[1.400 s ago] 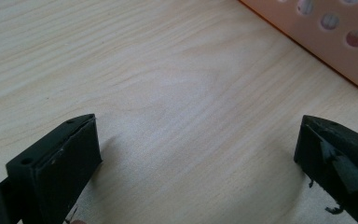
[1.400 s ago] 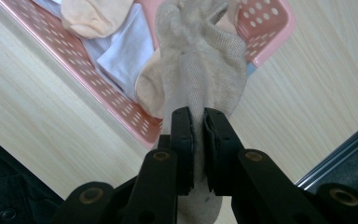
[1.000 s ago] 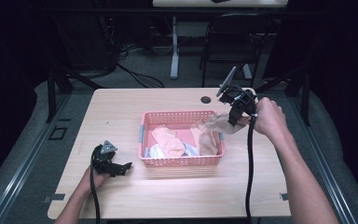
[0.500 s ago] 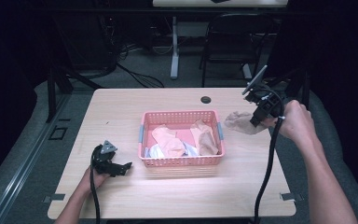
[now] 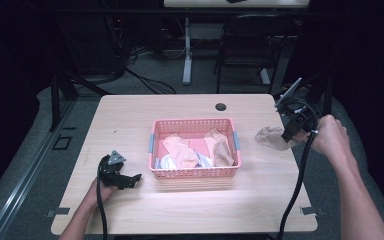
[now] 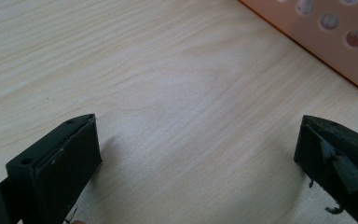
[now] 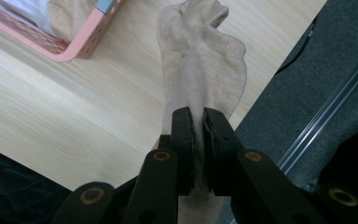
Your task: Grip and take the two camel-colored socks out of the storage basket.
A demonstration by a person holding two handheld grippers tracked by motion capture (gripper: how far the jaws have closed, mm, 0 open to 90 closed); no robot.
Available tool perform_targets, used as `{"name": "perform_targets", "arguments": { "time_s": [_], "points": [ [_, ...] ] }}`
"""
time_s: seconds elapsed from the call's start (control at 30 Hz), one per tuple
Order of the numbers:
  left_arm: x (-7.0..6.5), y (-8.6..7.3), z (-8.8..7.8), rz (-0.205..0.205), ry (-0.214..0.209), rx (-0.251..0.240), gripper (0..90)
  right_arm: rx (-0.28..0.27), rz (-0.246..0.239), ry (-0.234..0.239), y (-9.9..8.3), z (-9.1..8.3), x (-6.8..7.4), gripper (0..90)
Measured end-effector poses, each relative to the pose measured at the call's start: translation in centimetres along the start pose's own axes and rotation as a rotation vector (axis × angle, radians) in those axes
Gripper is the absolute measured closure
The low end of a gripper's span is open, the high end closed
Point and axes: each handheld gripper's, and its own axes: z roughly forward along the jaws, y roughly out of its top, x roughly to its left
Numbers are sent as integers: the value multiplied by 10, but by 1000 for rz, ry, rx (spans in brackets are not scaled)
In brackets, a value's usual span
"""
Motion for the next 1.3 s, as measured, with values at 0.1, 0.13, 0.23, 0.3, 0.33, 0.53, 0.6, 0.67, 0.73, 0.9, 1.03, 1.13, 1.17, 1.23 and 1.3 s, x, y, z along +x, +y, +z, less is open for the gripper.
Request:
{"name": "perform_targets", "arguments": {
  "time_s": [0.1, 0.13, 0.23, 0.3, 0.33, 0.53, 0.6, 0.67, 0.73, 0.9, 1.03, 1.13, 1.17, 1.23, 1.3],
  "points": [
    [0, 0, 0, 0, 0, 0, 0, 27, 10, 11, -1, 20, -3, 832],
    [0, 0, 0, 0, 0, 0, 0, 37, 13, 21, -1, 27, -3, 831],
    [0, 0, 0, 0, 0, 0, 0, 61, 24, 41, -3, 51, -4, 832],
    [0, 0, 0, 0, 0, 0, 0, 75, 32, 55, -5, 66, -6, 832],
    [0, 0, 0, 1, 0, 0, 0, 78, 33, 61, -5, 71, -6, 832],
    [0, 0, 0, 1, 0, 0, 0, 93, 61, 105, -11, 100, -8, 830],
    [0, 0, 0, 2, 0, -1, 0, 103, 63, 117, -13, 105, -8, 822],
    [0, 0, 0, 0, 0, 0, 0, 101, 71, 131, -14, 108, -9, 800],
    [0, 0, 0, 1, 0, 0, 0, 101, 75, 127, -14, 108, -9, 764],
    [0, 0, 0, 1, 0, 0, 0, 91, 79, 140, -17, 107, -9, 579],
    [0, 0, 0, 1, 0, 0, 0, 68, 76, 136, -19, 99, -9, 507],
    [0, 0, 0, 1, 0, 0, 0, 51, 73, 134, -21, 93, -8, 437],
    [0, 0, 0, 1, 0, 0, 0, 46, 75, 137, -22, 91, -8, 414],
    [0, 0, 0, 0, 0, 0, 0, 24, 77, 121, -23, 85, -8, 340],
    [0, 0, 0, 0, 0, 0, 0, 1, 85, 118, -25, 80, -9, 280]
  ]
}}
